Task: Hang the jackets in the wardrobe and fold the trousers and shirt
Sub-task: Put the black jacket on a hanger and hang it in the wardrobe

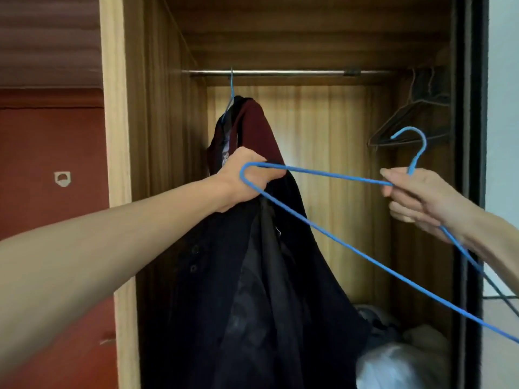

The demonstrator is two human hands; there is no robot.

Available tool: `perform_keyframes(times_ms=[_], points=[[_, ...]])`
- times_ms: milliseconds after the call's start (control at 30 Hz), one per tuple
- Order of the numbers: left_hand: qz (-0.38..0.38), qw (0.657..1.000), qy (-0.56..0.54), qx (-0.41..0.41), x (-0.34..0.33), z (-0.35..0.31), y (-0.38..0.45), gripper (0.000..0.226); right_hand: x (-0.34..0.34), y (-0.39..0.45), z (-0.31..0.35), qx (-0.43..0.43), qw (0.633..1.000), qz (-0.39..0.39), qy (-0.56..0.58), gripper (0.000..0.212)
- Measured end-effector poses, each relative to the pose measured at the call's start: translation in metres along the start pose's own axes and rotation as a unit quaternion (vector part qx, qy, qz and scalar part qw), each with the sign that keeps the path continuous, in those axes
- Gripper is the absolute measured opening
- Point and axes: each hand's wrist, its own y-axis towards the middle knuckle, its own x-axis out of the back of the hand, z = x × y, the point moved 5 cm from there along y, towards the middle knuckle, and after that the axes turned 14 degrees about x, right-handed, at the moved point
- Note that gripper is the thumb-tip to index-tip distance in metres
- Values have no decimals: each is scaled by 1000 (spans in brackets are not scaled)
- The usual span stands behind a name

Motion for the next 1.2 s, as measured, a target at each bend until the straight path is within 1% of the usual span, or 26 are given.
perform_keyframes(times_ms=[67,133,267,300,400,467,567,667,767,833,900,967,1033,1133,1200], points=[[30,999,-29,21,6,8,-13,48,-17,-19,3,-28,997,62,-32,36],[47,997,-49,37,13,18,-24,44,-29,-33,1,-46,991,107,-73,35],[63,998,0,7,22,37,-44,24,-41,-56,-3,-66,983,129,-115,36],[63,998,21,8,24,42,-49,26,-41,-60,-2,-68,982,129,-118,36],[60,994,88,20,29,56,-63,46,-39,-65,5,-73,983,107,-128,38],[52,991,122,24,33,60,-76,50,-47,-67,6,-75,980,112,-147,40],[36,989,144,22,33,56,-88,53,-82,-71,4,-67,976,133,-159,42],[15,988,155,-2,27,50,-99,49,-126,-74,4,-39,973,124,-189,40],[-12,982,190,-23,18,46,-112,44,-166,-83,-2,-28,969,129,-209,36],[-20,978,205,-21,12,49,-119,40,-185,-91,-7,-19,968,115,-224,37],[-26,978,205,-19,9,54,-125,45,-194,-99,-13,-23,971,73,-229,39],[-17,981,192,-27,7,58,-131,48,-196,-110,-19,-30,974,37,-223,40],[28,979,199,-40,4,62,-138,41,-195,-119,-22,-30,978,1,-209,40],[120,963,235,-54,-3,76,-147,29,-191,-128,-26,-7,979,-53,-197,38],[169,958,227,-56,-5,86,-154,23,-193,-136,-31,10,979,-85,-187,39]])
